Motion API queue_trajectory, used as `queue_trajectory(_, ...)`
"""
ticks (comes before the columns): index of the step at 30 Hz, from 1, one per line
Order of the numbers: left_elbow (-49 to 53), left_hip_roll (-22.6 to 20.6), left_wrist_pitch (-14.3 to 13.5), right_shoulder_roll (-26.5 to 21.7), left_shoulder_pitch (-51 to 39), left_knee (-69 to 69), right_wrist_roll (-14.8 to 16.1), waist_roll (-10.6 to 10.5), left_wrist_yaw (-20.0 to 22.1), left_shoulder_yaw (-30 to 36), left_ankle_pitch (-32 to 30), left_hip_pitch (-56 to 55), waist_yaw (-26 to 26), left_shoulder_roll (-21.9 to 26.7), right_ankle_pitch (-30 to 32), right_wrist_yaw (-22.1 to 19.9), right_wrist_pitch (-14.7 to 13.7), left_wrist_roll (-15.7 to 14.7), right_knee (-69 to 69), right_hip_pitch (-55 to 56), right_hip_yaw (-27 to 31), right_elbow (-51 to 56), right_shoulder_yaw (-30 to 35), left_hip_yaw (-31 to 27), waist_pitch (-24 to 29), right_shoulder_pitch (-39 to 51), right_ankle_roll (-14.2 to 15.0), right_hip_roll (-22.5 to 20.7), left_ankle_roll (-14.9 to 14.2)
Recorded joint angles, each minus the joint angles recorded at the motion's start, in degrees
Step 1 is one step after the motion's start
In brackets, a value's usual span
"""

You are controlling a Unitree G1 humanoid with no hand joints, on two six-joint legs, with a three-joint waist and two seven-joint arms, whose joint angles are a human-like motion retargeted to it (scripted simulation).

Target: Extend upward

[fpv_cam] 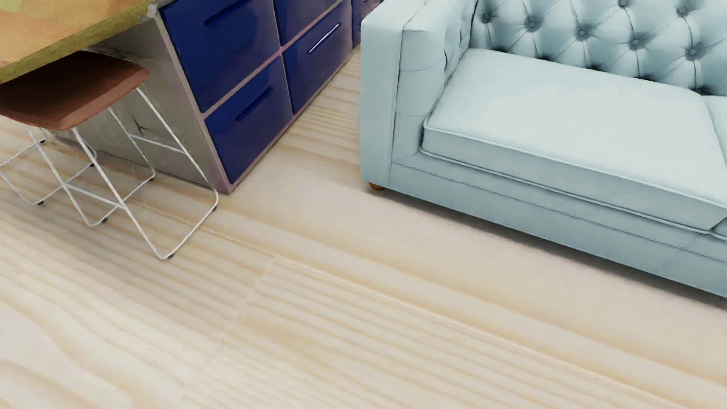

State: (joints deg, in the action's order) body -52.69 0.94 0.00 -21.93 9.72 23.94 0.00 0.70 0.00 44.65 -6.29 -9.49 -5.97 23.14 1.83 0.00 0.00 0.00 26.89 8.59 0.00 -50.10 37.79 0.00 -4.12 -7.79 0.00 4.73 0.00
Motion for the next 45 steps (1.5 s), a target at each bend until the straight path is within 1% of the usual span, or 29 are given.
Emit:
queue_trajectory(1,2.78,0.02,0.00,-0.16,-0.63,-0.03,0.00,0.04,0.00,-0.63,-0.92,-0.25,-0.05,0.57,-0.43,0.00,0.00,0.00,0.23,-0.03,0.00,2.32,-0.43,0.00,0.20,0.22,0.00,-0.01,0.00)
queue_trajectory(2,7.05,0.05,0.00,-0.59,-2.08,-0.04,0.00,0.02,0.00,-2.22,-1.76,-0.40,0.12,1.42,-0.70,0.00,0.00,0.00,0.41,-0.09,0.00,5.99,-2.36,0.00,0.59,1.01,0.00,-0.07,0.00)
queue_trajectory(4,19.33,-0.01,0.00,-2.59,-7.76,0.06,0.00,-0.08,0.00,-7.34,-3.06,-0.79,0.61,3.86,-0.84,0.00,0.00,0.00,0.90,0.22,0.00,18.44,-9.11,0.00,0.98,5.31,0.00,0.04,0.00)
queue_trajectory(5,26.28,-0.05,0.00,-3.79,-12.45,0.04,0.00,-0.18,0.00,-10.05,-3.28,-0.91,0.74,5.23,-0.75,0.00,0.00,0.00,0.97,0.26,0.00,25.64,-13.24,0.00,1.07,9.43,0.00,0.08,0.00)
queue_trajectory(7,38.23,-0.26,0.00,-6.34,-25.10,-0.03,0.00,-0.61,0.00,-15.27,-3.02,-1.52,0.66,7.51,-0.46,0.00,0.00,0.00,1.08,0.96,0.00,37.57,-21.37,0.00,0.69,21.52,0.00,0.27,0.00)
queue_trajectory(8,41.92,-0.71,0.00,-7.59,-33.78,-0.13,0.00,0.24,0.00,-14.66,-1.91,0.68,0.74,9.74,-0.65,0.00,0.00,0.00,1.74,-1.27,0.00,42.54,-24.36,0.00,2.24,28.15,0.00,1.15,0.00)
queue_trajectory(10,46.96,-0.92,0.00,-9.79,-49.74,-0.24,0.00,-0.01,0.00,-18.42,-1.84,0.78,0.28,11.38,-0.55,0.00,0.00,0.00,1.53,-1.86,0.00,48.30,-30.00,0.00,2.35,43.36,0.00,1.25,0.00)
queue_trajectory(12,50.16,-1.08,0.00,-11.82,-63.79,-0.44,0.00,-0.21,0.00,-22.22,-1.36,1.21,0.37,12.50,-0.31,0.00,0.00,0.00,1.26,-2.39,0.00,52.36,-34.37,0.00,2.20,56.47,0.00,1.34,0.00)
queue_trajectory(14,54.09,-1.18,0.00,-13.10,-73.55,-0.64,0.00,-0.49,0.00,-27.02,-0.78,1.62,0.49,13.25,-0.05,0.00,0.00,0.00,1.02,-2.78,0.00,56.25,-37.71,0.00,1.68,66.06,0.00,1.38,0.00)
queue_trajectory(16,59.25,-1.21,0.00,-14.13,-78.78,-0.78,0.00,-0.86,0.00,-30.93,-0.22,1.87,0.71,14.27,0.25,0.00,0.00,0.00,0.74,-3.13,0.00,60.25,-40.46,0.00,0.63,71.35,0.00,1.40,0.00)
queue_trajectory(18,63.92,-1.23,0.00,-14.84,-80.67,-0.86,0.00,-1.17,0.00,-33.49,0.38,2.33,1.31,15.20,0.57,0.00,0.00,0.00,0.45,-3.60,0.00,63.61,-42.86,0.00,-0.27,73.03,0.00,1.41,0.00)
queue_trajectory(21,67.31,-1.46,0.00,-15.96,-80.46,-0.93,0.00,-1.52,0.00,-33.60,0.80,3.08,2.33,16.66,1.04,0.00,0.00,0.00,0.15,-4.40,0.00,66.73,-44.34,0.00,-0.97,72.13,0.00,1.61,0.00)
queue_trajectory(34,63.97,-2.10,0.00,-16.21,-78.45,-0.88,0.00,-0.93,0.00,-33.23,0.30,1.95,2.02,17.06,1.52,0.00,0.00,0.00,-0.03,-3.91,0.00,62.92,-44.48,0.00,-1.14,70.75,0.00,2.21,0.00)
queue_trajectory(38,63.61,-2.26,0.00,-16.46,-78.51,-0.82,0.00,-0.91,0.00,-32.98,0.20,2.08,2.05,17.13,1.39,0.00,0.00,0.00,0.11,-3.88,0.00,62.24,-43.69,0.00,-1.04,70.86,0.00,2.37,0.00)
queue_trajectory(45,63.36,-2.20,0.00,-16.59,-77.64,-0.71,0.00,-0.99,0.00,-33.03,-0.30,2.16,2.27,17.21,1.55,0.00,0.00,0.00,0.12,-3.94,0.00,62.03,-44.45,0.00,-1.06,70.63,0.00,2.35,0.00)
